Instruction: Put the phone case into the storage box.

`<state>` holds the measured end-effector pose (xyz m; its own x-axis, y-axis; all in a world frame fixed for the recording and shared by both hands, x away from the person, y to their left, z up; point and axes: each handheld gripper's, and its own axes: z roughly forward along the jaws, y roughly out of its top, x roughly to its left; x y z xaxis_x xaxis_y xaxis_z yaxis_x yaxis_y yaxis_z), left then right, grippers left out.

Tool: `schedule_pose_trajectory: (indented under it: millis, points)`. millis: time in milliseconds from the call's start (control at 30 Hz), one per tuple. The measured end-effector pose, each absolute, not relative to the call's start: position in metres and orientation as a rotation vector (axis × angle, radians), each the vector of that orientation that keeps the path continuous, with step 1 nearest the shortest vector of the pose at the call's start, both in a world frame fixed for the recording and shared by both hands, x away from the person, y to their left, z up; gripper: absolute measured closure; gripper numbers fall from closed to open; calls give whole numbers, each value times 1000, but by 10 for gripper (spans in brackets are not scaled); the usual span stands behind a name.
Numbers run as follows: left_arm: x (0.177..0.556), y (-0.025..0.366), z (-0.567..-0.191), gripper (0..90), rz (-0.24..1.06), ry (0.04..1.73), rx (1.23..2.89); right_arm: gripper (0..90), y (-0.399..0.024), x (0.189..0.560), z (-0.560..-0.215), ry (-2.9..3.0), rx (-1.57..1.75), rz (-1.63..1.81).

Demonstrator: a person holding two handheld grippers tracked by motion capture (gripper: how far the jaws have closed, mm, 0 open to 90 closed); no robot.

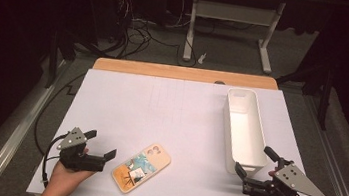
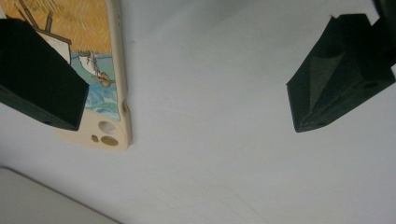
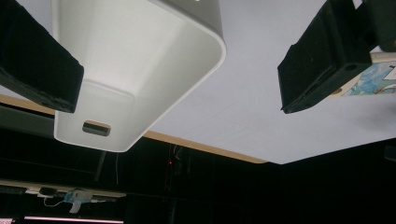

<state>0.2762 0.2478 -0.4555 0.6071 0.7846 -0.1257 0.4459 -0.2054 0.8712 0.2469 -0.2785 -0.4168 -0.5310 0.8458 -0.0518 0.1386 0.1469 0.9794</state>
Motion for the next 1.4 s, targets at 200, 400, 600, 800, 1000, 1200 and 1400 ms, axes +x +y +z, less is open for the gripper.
schedule_pose_trajectory:
  millis: [200, 400, 600, 800, 1000, 1200, 1400]
  points:
    - [274, 249, -447, 2, 422, 970, 1838, 4, -278, 247, -417, 1799, 939, 1430]
    - [269, 251, -430, 2, 449, 949, 1774, 4, -277, 247, -417, 1803, 940, 1427]
    - [268, 244, -410, 2, 421, 920, 1785, 4, -277, 248, -418, 1803, 945, 1429]
    - [272, 231, -398, 2, 390, 918, 1932, 5, -277, 248, -418, 1800, 947, 1428]
    - [276, 219, -405, 2, 326, 964, 2112, 5, -277, 247, -418, 1802, 950, 1427]
    - [276, 210, -413, 2, 279, 977, 2198, 5, -276, 248, -418, 1806, 951, 1424]
    - [278, 196, -421, 2, 224, 957, 2270, 7, -276, 248, -418, 1805, 953, 1422]
